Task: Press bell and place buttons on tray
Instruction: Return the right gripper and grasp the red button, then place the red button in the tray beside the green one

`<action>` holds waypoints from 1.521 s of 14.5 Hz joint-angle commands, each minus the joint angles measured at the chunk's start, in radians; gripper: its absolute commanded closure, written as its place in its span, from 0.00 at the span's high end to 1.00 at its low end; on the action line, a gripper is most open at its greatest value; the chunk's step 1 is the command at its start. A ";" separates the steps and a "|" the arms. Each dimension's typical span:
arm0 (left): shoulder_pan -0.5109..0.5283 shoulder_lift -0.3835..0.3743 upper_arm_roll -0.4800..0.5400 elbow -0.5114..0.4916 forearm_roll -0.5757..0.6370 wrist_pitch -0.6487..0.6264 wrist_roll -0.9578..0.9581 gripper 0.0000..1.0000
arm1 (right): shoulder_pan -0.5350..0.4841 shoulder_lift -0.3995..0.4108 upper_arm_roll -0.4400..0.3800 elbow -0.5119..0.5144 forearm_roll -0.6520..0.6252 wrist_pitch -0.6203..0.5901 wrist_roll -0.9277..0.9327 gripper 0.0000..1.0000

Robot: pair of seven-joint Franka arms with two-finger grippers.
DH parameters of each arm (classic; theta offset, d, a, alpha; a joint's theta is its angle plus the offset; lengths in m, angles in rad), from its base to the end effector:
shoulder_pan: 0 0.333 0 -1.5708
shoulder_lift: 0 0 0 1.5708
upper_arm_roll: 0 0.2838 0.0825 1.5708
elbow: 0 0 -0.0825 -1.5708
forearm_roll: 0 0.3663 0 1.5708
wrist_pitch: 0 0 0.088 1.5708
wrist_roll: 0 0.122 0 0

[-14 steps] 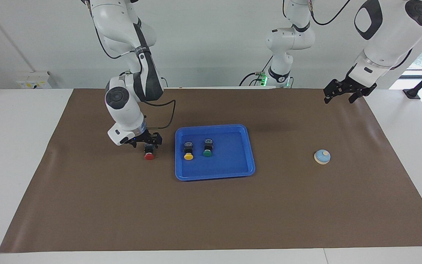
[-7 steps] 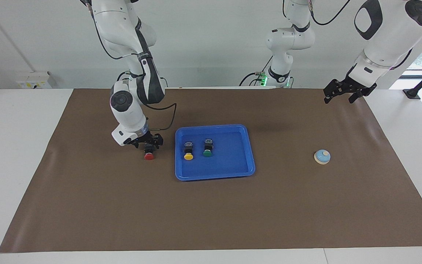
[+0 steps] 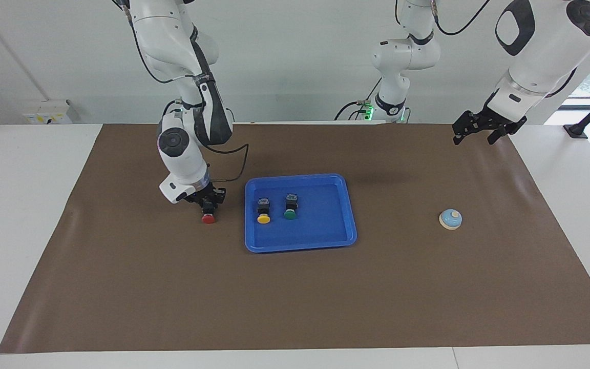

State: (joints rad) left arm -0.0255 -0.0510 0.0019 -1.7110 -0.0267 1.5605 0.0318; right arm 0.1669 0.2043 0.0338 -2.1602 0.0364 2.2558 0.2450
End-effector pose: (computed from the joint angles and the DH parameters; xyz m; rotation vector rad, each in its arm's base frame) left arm 0.5153 -0.0154 0.5401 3.1094 -0.0845 -0.1547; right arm 0.5174 0.1068 0.2601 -3.1257 0.1082 0.1776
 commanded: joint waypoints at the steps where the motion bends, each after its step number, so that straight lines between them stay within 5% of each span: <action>1: -0.013 -0.007 0.012 0.008 0.005 -0.020 -0.001 1.00 | -0.001 -0.023 0.014 0.049 0.013 -0.025 0.011 0.00; 5: -0.013 -0.007 0.012 0.008 0.005 -0.020 -0.001 1.00 | 0.098 0.003 0.021 0.288 0.016 -0.250 0.043 0.00; 8: -0.013 -0.007 0.012 0.008 0.005 -0.020 -0.001 1.00 | 0.235 0.052 0.021 0.402 0.019 -0.265 0.164 0.00; 11: -0.013 -0.007 0.012 0.008 0.005 -0.020 -0.001 1.00 | 0.403 0.189 0.017 0.553 0.007 -0.268 0.386 0.00; 13: -0.013 -0.007 0.012 0.008 0.005 -0.020 -0.001 1.00 | 0.428 0.277 0.021 0.650 0.017 -0.265 0.457 0.00; 20: -0.013 -0.007 0.012 0.008 0.005 -0.020 -0.001 1.00 | 0.484 0.328 0.021 0.571 0.057 -0.118 0.513 0.02; 22: -0.013 -0.007 0.012 0.008 0.005 -0.020 -0.001 1.00 | 0.482 0.326 0.021 0.534 0.057 -0.092 0.516 0.21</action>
State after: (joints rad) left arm -0.0255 -0.0510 0.0019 -1.7110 -0.0267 1.5605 0.0318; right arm 0.6494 0.5379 0.0543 -1.5853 0.0769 2.1258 0.7465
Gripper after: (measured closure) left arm 0.000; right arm 0.590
